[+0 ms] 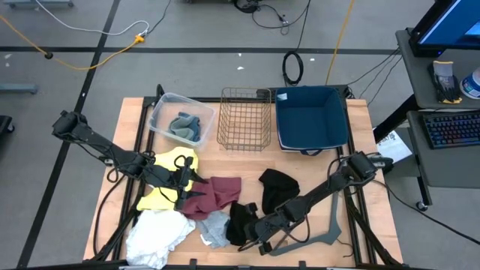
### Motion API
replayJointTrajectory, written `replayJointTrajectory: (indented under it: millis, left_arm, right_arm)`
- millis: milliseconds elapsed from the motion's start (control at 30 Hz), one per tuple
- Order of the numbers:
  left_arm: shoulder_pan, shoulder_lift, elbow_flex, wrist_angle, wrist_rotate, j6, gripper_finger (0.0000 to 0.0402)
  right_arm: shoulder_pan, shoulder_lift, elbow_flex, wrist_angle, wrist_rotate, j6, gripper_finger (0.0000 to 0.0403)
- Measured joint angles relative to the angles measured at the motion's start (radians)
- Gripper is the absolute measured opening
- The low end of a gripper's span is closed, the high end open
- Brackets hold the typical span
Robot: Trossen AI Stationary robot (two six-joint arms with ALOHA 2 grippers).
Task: Pick & Place Cloths
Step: Put the black sock into the transparent bin
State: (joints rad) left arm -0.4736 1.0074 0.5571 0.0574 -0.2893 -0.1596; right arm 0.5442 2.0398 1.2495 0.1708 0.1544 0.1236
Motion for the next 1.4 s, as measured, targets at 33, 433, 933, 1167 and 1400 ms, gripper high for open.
replayJointTrajectory:
  millis: [33, 433, 933, 1167, 1400]
  left_arm:
    - [0.0, 0.0, 0.0, 0.0, 0.0, 0.0, 0.0184]
    - [0.0, 0.0, 0.0, 0.003, 0.0, -0.001, 0.0184]
    - [0.001, 0.0, 0.0, 0.019, -0.001, 0.001, 0.0184]
    - [0.001, 0.0, 0.0, 0.02, -0.001, 0.002, 0.0184]
    - [0.001, 0.0, 0.0, 0.021, -0.001, 0.0, 0.0184]
  right_arm:
    - [0.0, 0.006, -0.001, -0.005, 0.0, 0.002, 0.0155]
    - [-0.005, 0.013, 0.0, -0.004, 0.003, 0.019, 0.0155]
    - [-0.035, 0.02, 0.0, -0.078, -0.002, 0.034, 0.0019]
    - [-0.034, 0.011, 0.0, -0.082, -0.002, 0.01, 0.0007]
    - [-0.025, -0.034, -0.001, -0.082, -0.001, -0.015, 0.0003]
